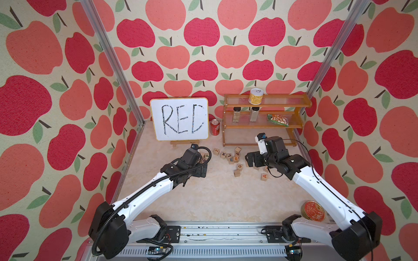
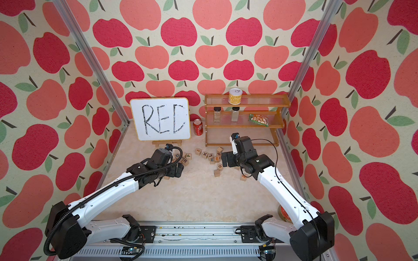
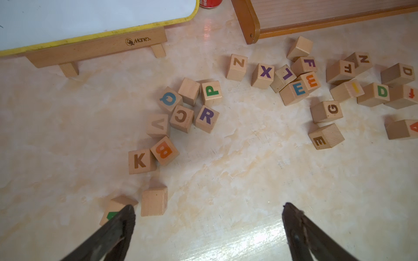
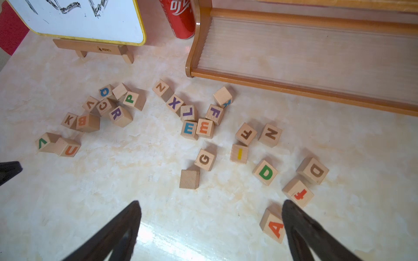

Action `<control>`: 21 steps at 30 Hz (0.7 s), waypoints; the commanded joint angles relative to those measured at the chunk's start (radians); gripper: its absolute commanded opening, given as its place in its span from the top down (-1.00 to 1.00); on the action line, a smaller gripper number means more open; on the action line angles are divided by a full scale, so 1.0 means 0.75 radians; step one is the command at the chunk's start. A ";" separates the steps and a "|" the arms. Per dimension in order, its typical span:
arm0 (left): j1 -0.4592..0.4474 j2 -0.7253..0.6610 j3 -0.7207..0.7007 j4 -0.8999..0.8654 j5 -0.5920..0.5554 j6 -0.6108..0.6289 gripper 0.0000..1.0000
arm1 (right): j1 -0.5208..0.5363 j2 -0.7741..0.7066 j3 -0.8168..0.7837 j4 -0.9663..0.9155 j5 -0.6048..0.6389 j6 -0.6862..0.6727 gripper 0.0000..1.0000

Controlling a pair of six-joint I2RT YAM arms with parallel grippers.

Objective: Assemble the uppercase word "red" with letter blocks
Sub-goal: Adjust the letter blocks at the center of the board.

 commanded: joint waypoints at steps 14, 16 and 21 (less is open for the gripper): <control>0.000 0.047 0.065 -0.245 0.240 -0.071 -0.99 | 0.209 -0.274 -0.032 -0.326 0.041 0.300 -0.98; 0.003 0.050 0.062 -0.253 0.228 -0.054 -0.99 | 0.238 -0.284 -0.040 -0.324 0.050 0.316 -0.98; 0.057 0.082 0.063 -0.232 0.318 -0.004 -0.99 | 0.287 -0.237 -0.009 -0.323 0.053 0.344 -0.98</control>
